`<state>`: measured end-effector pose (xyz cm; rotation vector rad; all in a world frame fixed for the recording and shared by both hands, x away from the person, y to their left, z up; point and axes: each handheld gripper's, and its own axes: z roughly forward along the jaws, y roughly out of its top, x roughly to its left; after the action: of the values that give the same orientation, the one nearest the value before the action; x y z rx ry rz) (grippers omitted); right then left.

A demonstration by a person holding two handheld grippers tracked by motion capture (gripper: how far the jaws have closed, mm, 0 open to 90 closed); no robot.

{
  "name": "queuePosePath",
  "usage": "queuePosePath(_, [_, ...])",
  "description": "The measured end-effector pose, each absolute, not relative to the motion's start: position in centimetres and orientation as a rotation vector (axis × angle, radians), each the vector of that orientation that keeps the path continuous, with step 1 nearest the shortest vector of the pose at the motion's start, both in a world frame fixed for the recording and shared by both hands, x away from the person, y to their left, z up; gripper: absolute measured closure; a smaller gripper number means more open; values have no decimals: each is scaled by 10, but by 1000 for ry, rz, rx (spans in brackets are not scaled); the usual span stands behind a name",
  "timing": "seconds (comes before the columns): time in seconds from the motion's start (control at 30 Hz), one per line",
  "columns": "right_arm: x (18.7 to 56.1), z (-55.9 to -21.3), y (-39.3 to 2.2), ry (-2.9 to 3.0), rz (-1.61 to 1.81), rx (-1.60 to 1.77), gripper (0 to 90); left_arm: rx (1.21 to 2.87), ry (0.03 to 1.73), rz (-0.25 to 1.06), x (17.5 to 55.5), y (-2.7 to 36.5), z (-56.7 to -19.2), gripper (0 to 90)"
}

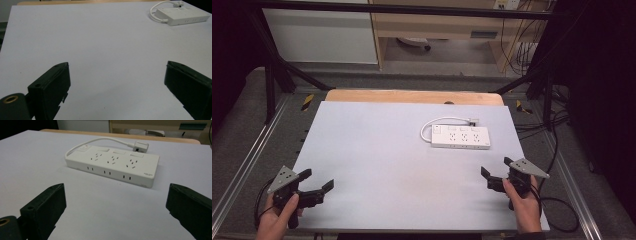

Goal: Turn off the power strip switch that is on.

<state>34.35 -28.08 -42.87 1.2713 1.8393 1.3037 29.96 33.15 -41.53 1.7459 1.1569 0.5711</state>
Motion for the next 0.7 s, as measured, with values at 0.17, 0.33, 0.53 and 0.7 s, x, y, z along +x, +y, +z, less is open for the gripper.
queuePosePath(0.17, [343, -423, -277, 1832, 1315, 1265, 32, 1741, 1160, 577, 299, 332, -415, 66])
queuePosePath(0.33, [347, -417, -273, 1848, 1291, 1261, 32, 1736, 1164, 579, 299, 333, -415, 66])
queuePosePath(0.53, [356, -406, -266, 1885, 1271, 1266, 34, 1737, 1165, 578, 299, 333, -416, 66])
queuePosePath(0.7, [359, -400, -265, 1891, 1288, 1268, 35, 1740, 1165, 576, 299, 333, -416, 66])
